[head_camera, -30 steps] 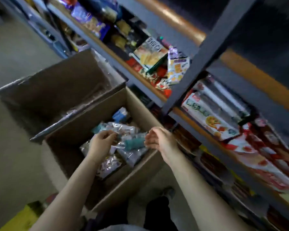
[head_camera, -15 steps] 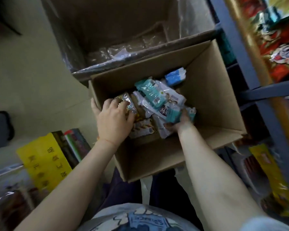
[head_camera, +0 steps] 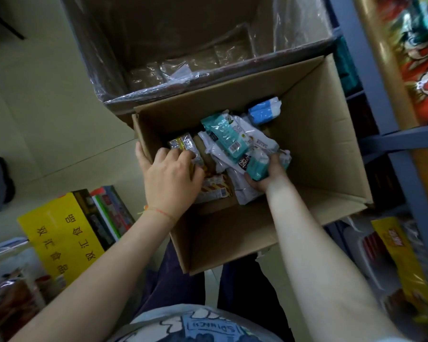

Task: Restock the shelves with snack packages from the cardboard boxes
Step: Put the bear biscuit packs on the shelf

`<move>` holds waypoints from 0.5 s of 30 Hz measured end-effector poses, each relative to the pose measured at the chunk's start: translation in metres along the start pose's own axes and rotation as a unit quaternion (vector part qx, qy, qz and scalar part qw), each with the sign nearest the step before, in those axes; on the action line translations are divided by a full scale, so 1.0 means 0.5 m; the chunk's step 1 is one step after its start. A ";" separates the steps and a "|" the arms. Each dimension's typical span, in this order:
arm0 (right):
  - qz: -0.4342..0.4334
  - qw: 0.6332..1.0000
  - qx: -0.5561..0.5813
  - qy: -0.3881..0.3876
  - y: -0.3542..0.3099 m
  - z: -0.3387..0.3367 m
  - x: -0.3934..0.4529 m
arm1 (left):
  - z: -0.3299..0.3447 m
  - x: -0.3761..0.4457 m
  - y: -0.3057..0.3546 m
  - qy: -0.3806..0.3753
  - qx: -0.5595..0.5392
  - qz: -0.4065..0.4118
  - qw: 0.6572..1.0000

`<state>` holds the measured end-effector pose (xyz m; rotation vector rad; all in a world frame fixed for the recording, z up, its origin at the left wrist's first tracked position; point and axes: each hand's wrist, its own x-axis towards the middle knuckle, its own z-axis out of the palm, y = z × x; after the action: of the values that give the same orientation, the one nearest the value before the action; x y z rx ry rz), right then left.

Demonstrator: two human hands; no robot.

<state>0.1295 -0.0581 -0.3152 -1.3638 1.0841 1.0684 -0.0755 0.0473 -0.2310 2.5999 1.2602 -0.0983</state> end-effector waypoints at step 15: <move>-0.055 0.854 0.035 -0.517 -0.011 -0.168 -0.455 | -0.241 0.000 0.219 -0.285 -0.687 -0.024 0.668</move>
<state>0.0941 -0.1302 -0.0864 -0.5789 0.2226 1.3905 0.0041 0.0126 -0.0933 1.0452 0.6342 0.0364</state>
